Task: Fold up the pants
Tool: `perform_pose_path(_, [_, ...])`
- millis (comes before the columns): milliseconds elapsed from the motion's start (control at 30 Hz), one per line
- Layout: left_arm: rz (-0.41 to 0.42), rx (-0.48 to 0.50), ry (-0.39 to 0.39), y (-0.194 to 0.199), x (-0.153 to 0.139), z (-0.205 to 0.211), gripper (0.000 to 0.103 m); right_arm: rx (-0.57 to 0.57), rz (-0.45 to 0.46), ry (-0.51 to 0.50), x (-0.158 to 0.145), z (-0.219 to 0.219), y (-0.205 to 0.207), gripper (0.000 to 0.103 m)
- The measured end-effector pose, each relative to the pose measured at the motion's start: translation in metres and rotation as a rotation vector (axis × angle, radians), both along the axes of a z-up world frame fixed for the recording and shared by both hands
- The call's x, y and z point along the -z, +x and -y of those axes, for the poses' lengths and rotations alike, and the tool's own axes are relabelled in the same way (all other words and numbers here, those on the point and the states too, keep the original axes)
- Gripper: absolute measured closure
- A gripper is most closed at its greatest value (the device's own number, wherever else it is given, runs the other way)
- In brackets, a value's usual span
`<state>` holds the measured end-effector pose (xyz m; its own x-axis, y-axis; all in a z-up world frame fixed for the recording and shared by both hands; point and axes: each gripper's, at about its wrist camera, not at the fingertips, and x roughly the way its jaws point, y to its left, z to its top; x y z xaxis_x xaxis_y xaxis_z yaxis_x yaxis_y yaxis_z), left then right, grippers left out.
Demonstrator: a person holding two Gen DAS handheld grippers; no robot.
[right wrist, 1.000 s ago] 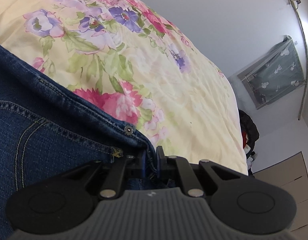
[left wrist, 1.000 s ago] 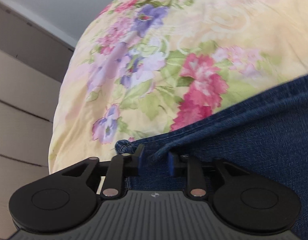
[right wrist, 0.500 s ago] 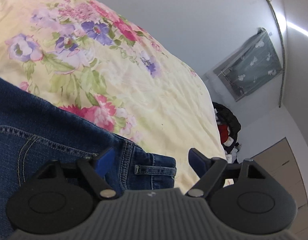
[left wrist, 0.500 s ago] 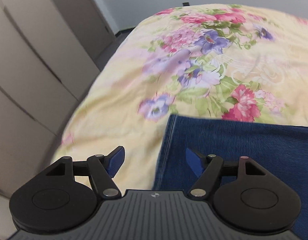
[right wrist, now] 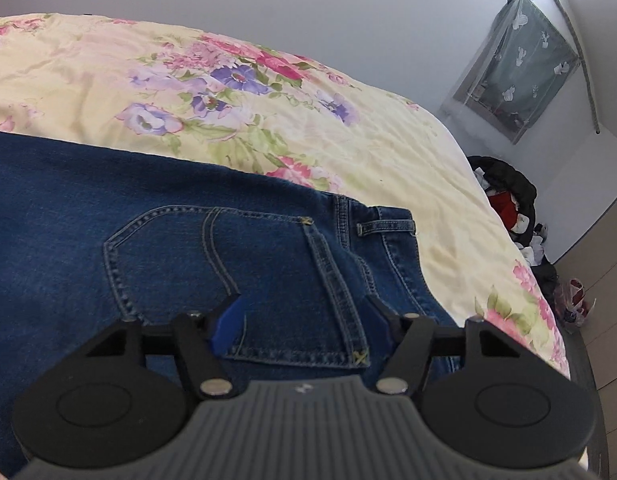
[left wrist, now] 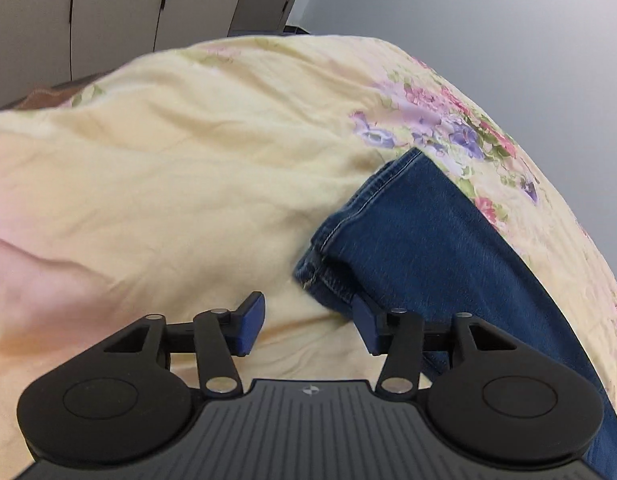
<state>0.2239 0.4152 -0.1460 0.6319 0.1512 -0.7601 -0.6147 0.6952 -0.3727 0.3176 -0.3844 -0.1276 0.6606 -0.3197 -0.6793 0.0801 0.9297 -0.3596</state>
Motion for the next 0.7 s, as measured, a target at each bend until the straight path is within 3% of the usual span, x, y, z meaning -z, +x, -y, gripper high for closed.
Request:
perform_pose_path(200, [0.103, -0.073, -0.093, 0.018, 0.021, -0.009, 0.052, 0.016, -0.011, 0.037, 0.013, -0.011, -0.013, 0.055])
perform_pose_path(233, [0.100, -0.075, -0.088, 0.021, 0.023, -0.007, 0.061, 0.016, -0.008, 0.040, 0.014, -0.012, -0.015, 0.055])
perform_pose_path(300, [0.094, -0.089, -0.047, 0.023, 0.021, -0.002, 0.096, 0.012, -0.012, 0.035, 0.015, -0.016, -0.018, 0.055])
perform_pose_path(400, [0.128, -0.034, 0.052, 0.019, -0.003, 0.002, 0.096, 0.002, -0.020, 0.005, 0.016, -0.022, -0.021, 0.055])
perform_pose_path(500, [0.129, 0.022, 0.094, 0.017, -0.019, -0.003, 0.096, 0.007, -0.032, 0.000, 0.019, -0.022, -0.019, 0.055])
perform_pose_path(600, [0.031, 0.029, 0.088, 0.026, 0.001, -0.008, 0.096, 0.026, -0.047, 0.011, 0.024, -0.022, -0.016, 0.055])
perform_pose_path(700, [0.005, 0.006, 0.062, 0.029, 0.027, -0.007, 0.095, 0.033, -0.050, 0.008, 0.025, -0.023, -0.016, 0.055])
